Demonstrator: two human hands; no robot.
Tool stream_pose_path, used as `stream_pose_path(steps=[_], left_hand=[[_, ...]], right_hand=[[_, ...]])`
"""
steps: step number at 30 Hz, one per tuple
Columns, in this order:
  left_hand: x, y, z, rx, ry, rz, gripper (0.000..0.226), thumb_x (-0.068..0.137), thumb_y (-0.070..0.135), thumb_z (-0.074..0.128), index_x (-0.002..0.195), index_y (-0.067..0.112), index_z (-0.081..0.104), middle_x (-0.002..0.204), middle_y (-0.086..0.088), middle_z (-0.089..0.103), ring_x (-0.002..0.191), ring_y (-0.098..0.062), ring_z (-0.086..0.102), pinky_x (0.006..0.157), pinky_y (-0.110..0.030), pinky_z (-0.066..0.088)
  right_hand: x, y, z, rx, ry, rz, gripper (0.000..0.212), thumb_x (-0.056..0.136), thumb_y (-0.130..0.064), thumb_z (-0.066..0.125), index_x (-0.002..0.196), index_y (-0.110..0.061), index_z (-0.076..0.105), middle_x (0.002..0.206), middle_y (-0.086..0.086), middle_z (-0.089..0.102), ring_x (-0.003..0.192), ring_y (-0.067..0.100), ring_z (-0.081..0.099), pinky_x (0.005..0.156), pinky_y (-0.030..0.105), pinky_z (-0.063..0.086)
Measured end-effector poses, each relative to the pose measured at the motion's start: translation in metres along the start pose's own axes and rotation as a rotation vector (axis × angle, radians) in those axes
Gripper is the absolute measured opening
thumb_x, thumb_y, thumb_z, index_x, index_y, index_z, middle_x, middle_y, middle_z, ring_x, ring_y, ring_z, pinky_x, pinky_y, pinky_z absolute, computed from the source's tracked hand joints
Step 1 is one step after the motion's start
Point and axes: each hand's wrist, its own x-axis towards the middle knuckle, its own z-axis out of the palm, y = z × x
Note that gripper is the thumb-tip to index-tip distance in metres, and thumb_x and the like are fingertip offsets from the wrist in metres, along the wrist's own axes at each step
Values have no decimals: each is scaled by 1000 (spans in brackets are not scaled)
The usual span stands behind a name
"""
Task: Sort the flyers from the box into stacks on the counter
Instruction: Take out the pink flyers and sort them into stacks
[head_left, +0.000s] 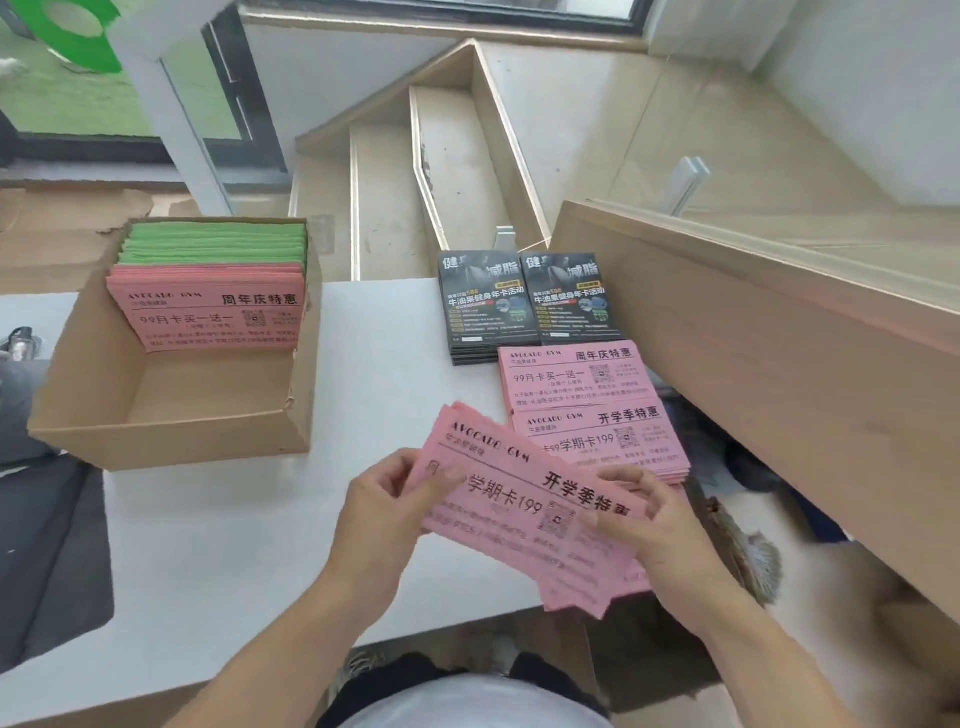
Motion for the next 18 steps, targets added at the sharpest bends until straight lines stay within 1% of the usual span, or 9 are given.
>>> stream_pose_path(steps=[3,6,9,12,13,15,16,17,18], left_hand=[[-2,-37,26,264,-146,-190,10,92,15,74,102,16,74,98,1,78,91,-19,76,85,-43,61],[-4,-70,57,340,-234,-268,17,91,11,75,107,14,71,99,-6,76,85,-20,77,72,-44,64],[0,-85,83,429,-235,-259,18,91,13,74,107,15,66,93,-5,76,79,-18,77,66,-40,65],[3,-90,96,522,-164,-197,20,92,19,74,107,21,61,94,3,71,79,-12,75,61,-30,63],[4,-92,97,554,-130,-170,26,91,22,75,110,21,58,95,5,69,79,-9,73,60,-27,62],[2,-97,94,658,-58,-93,57,85,31,81,129,24,47,101,9,62,87,-6,68,65,-27,61],[0,-102,90,748,-32,-45,82,79,38,85,143,27,34,109,12,57,96,-6,63,75,-30,60],[-3,-107,88,852,-25,0,108,73,47,87,154,29,18,117,13,50,106,-8,56,86,-32,55],[-6,-112,87,962,-39,43,127,67,54,88,159,28,3,124,12,43,114,-9,48,95,-33,50]], right_hand=[[-13,20,-41,41,221,63,54,74,-8,86,119,-23,60,105,2,78,91,26,77,83,54,61],[-11,42,-64,-96,386,84,58,75,-13,88,119,-35,57,98,-6,78,81,16,77,75,49,63],[5,51,-77,-293,414,41,65,80,-16,86,127,-41,50,97,-14,74,74,2,74,64,33,62],[24,54,-79,-419,369,-39,69,84,-17,81,134,-45,43,103,-14,72,83,-5,69,57,13,49],[28,54,-78,-441,357,-69,71,86,-18,80,137,-46,40,108,-14,70,88,-4,68,56,12,48],[30,56,-77,-494,353,-102,78,88,-21,78,148,-41,33,122,-15,62,103,-2,62,66,12,50],[28,58,-79,-526,366,-98,81,88,-24,78,151,-39,29,131,-13,57,114,2,58,80,16,52],[23,60,-82,-552,374,-78,81,89,-25,77,152,-36,28,141,-10,52,124,5,52,92,26,50],[17,61,-86,-567,363,-47,76,90,-24,76,150,-34,31,148,-8,47,128,6,47,97,30,46]])
